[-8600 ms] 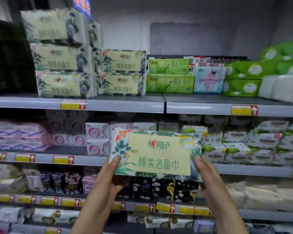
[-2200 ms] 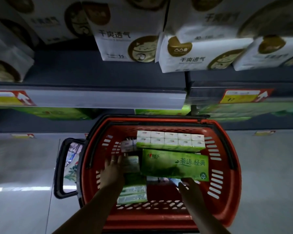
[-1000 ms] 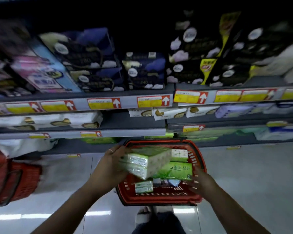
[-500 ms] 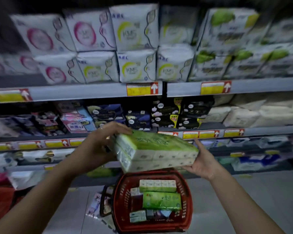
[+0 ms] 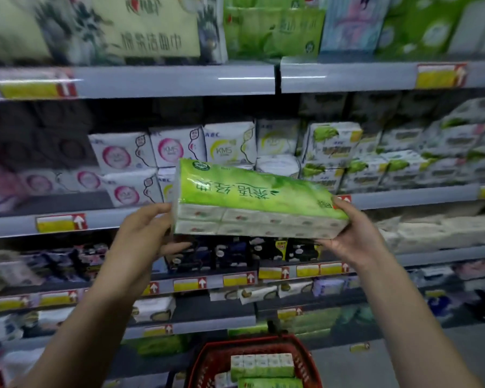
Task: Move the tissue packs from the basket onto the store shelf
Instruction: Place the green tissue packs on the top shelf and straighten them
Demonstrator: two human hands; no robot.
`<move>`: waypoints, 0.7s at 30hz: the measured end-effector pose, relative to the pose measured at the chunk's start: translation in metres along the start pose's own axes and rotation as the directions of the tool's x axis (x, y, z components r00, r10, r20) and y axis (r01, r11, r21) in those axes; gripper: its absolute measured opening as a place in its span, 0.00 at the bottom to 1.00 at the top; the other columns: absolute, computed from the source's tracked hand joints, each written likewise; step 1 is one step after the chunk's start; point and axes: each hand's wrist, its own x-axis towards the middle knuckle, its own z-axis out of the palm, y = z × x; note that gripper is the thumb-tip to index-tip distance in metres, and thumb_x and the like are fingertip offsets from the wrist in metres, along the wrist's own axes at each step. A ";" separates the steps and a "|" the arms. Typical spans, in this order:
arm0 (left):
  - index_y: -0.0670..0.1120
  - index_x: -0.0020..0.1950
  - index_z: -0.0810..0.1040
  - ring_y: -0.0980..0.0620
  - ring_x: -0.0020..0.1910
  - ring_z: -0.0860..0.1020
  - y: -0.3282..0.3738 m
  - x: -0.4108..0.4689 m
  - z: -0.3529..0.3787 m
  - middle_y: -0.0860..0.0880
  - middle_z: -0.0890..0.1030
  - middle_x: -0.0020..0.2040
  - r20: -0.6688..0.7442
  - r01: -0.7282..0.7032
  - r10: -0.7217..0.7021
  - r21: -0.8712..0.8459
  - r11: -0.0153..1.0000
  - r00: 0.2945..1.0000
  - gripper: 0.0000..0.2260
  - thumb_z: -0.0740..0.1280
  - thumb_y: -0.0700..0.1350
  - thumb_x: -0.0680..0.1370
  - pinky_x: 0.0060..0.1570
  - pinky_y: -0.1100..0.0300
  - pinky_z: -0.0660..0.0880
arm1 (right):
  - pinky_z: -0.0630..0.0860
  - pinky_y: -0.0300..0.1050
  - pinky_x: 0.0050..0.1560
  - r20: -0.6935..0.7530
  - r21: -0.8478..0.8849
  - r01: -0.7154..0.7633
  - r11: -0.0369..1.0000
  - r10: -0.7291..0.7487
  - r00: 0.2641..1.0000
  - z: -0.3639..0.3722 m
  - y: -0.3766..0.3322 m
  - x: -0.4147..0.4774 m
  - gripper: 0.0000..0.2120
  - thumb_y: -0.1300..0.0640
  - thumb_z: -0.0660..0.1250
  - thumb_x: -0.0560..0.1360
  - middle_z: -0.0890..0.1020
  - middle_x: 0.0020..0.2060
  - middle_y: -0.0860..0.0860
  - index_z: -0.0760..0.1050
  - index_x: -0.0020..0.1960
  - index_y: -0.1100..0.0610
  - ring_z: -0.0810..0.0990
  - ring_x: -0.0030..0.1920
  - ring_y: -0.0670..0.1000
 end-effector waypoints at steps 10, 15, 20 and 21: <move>0.42 0.54 0.78 0.48 0.44 0.85 0.053 0.017 0.000 0.44 0.86 0.45 0.088 0.142 -0.123 -0.270 0.952 0.989 0.26 0.53 0.62 0.79 0.38 0.57 0.82 | 0.82 0.45 0.36 -0.044 -0.131 0.316 0.940 -0.324 0.945 0.042 -0.037 -0.028 0.10 0.52 0.66 0.74 0.86 0.41 0.49 0.76 0.53 0.55 0.85 0.42 0.49; 0.45 0.54 0.81 0.48 0.45 0.85 0.060 0.019 0.007 0.44 0.86 0.47 0.116 0.077 -0.048 -0.254 0.964 0.992 0.26 0.64 0.62 0.67 0.39 0.57 0.82 | 0.82 0.46 0.40 0.004 -0.200 0.435 0.878 -0.443 0.896 0.042 -0.045 -0.038 0.19 0.47 0.67 0.71 0.84 0.49 0.53 0.76 0.57 0.57 0.83 0.48 0.53; 0.46 0.49 0.81 0.49 0.43 0.85 0.065 0.020 0.026 0.46 0.86 0.45 0.092 0.032 -0.003 -0.319 0.947 0.996 0.17 0.69 0.54 0.65 0.43 0.54 0.82 | 0.81 0.51 0.43 0.000 -0.292 0.514 0.807 -0.537 0.844 0.040 -0.061 -0.044 0.51 0.38 0.78 0.55 0.77 0.61 0.57 0.66 0.70 0.60 0.81 0.53 0.56; 0.44 0.51 0.80 0.48 0.45 0.85 0.066 0.022 0.031 0.45 0.86 0.46 0.087 0.043 -0.015 -0.323 0.945 0.996 0.20 0.71 0.53 0.64 0.43 0.54 0.82 | 0.81 0.51 0.45 0.006 -0.276 0.526 0.804 -0.546 0.838 0.039 -0.066 -0.043 0.48 0.40 0.76 0.58 0.76 0.63 0.57 0.65 0.71 0.60 0.80 0.56 0.56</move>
